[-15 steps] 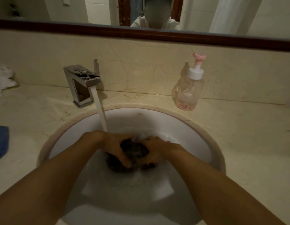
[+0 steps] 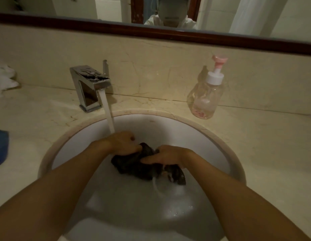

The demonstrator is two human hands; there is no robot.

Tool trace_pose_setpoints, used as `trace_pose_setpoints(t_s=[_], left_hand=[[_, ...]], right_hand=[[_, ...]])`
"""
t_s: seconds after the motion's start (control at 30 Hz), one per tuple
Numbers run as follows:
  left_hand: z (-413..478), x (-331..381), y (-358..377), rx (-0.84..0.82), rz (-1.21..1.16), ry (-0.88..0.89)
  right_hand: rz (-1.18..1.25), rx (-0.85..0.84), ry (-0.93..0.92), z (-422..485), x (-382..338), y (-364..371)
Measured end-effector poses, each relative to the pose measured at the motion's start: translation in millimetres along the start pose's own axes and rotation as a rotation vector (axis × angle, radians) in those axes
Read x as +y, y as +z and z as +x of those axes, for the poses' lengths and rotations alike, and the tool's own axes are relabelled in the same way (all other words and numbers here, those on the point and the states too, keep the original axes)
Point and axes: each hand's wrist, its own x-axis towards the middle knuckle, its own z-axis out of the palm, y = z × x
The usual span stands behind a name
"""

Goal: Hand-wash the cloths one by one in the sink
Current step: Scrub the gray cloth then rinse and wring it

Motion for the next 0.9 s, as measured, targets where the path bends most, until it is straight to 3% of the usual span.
trace_pose_setpoints(t_s=[0.07, 0.13, 0.2, 0.27, 0.3, 0.37, 0.4, 0.47, 0.53, 0.6, 0.67, 0.73, 0.8, 0.83, 0.9], left_hand=[[-8, 2, -18, 0.196, -0.064, 0.151], [-9, 11, -15, 0.188, -0.007, 0.275], [-10, 17, -9, -0.110, 0.070, 0.274], [-12, 19, -15, -0.354, 0.240, 0.168], [-12, 17, -10, -0.389, 0.339, 0.123], [-9, 16, 7, -0.338, 0.487, 0.139], [-8, 15, 11, -0.271, 0.449, 0.171], [-4, 10, 11, -0.160, 0.185, 0.210], [-1, 11, 8, -0.160, -0.143, 0.082], [2, 12, 8, -0.158, -0.257, -0.004], [7, 7, 10, -0.055, -0.064, 0.095], [9, -2, 11, 0.206, 0.016, 0.199], [10, -5, 7, 0.282, -0.060, 0.280], [8, -3, 4, 0.178, -0.081, 0.288], [4, 3, 6, -0.178, -0.012, 0.241]], right_hand=[[-0.415, 0.341, -0.073, 4, 8, -3], [-0.535, 0.555, -0.197, 4, 9, -7], [-0.406, 0.371, -0.313, 5, 10, -12], [-0.514, 0.077, -0.213, 7, 10, -7], [-0.626, 0.020, -0.134, 7, 12, -2], [-0.696, 0.116, -0.073, 12, 15, 12], [-0.692, 0.190, -0.091, 11, 12, 16], [-0.568, 0.268, -0.137, 11, 5, 15], [-0.255, 0.297, -0.139, 7, -1, 7], [-0.068, 0.337, -0.137, 3, -3, 1], [-0.235, 0.430, -0.114, -2, -5, -3], [-0.418, 0.554, -0.147, -4, -4, -5], [-0.332, 0.423, -0.284, -4, -1, -10], [-0.285, 0.258, -0.303, -4, -1, -11], [-0.439, 0.030, -0.173, -2, 4, -5]])
